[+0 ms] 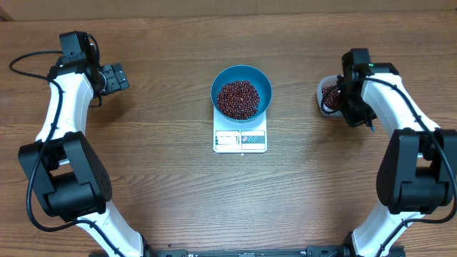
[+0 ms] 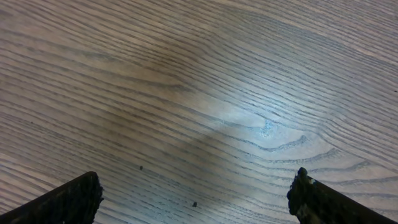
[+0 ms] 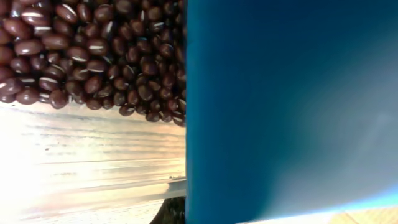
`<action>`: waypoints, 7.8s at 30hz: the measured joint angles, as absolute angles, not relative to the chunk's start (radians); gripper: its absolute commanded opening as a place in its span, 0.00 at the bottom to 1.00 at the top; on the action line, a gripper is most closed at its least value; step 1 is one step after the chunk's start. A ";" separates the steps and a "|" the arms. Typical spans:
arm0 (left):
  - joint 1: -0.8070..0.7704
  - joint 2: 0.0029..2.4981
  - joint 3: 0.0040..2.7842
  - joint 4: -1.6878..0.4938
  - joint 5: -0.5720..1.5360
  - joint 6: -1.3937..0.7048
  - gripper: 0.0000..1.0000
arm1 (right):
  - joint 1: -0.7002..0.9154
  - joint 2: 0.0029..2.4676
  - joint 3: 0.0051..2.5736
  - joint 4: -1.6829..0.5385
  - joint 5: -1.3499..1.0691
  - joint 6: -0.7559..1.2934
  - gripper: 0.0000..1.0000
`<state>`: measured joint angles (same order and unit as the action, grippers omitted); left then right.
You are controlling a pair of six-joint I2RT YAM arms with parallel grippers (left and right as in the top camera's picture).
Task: Scoop item into bowl and weigh 150g on scale
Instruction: 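Dip the scoop into the red beans with the right gripper, then lift the bean-filled scoop out of the tub with the right gripper, then carry the filled scoop over the blue bowl with the right gripper, then tilt the scoop to pour beans into the blue bowl, then move the empty scoop back to the bean tub with the right gripper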
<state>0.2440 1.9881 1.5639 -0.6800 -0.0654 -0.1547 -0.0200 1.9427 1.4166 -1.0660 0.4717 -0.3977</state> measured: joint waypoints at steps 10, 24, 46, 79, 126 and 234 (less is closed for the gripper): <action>0.244 1.988 1.564 -0.680 -0.065 -0.155 1.00 | 0.010 1.946 1.425 -1.108 0.402 -0.397 0.04; 0.244 1.988 1.564 -0.680 -0.065 -0.155 1.00 | 0.019 1.958 1.467 -1.155 0.175 -0.359 0.04; 0.244 1.988 1.564 -0.680 -0.065 -0.155 1.00 | -0.093 1.985 1.472 -1.103 -0.445 0.080 0.04; 0.244 1.988 1.564 -0.680 -0.065 -0.155 1.00 | -0.300 2.018 1.579 -1.277 -0.776 0.148 0.04; 0.244 1.988 1.564 -0.680 -0.065 -0.155 1.00 | 0.264 1.994 1.897 -1.182 -0.501 -0.492 0.04; 0.244 1.988 1.564 -0.680 -0.065 -0.155 1.00 | -0.005 1.905 1.687 -1.475 -0.020 -0.088 0.68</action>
<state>0.2440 1.9881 1.5639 -0.6800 -0.0654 -0.1547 -0.0048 1.9045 1.6875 -1.4750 -0.0204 -0.0875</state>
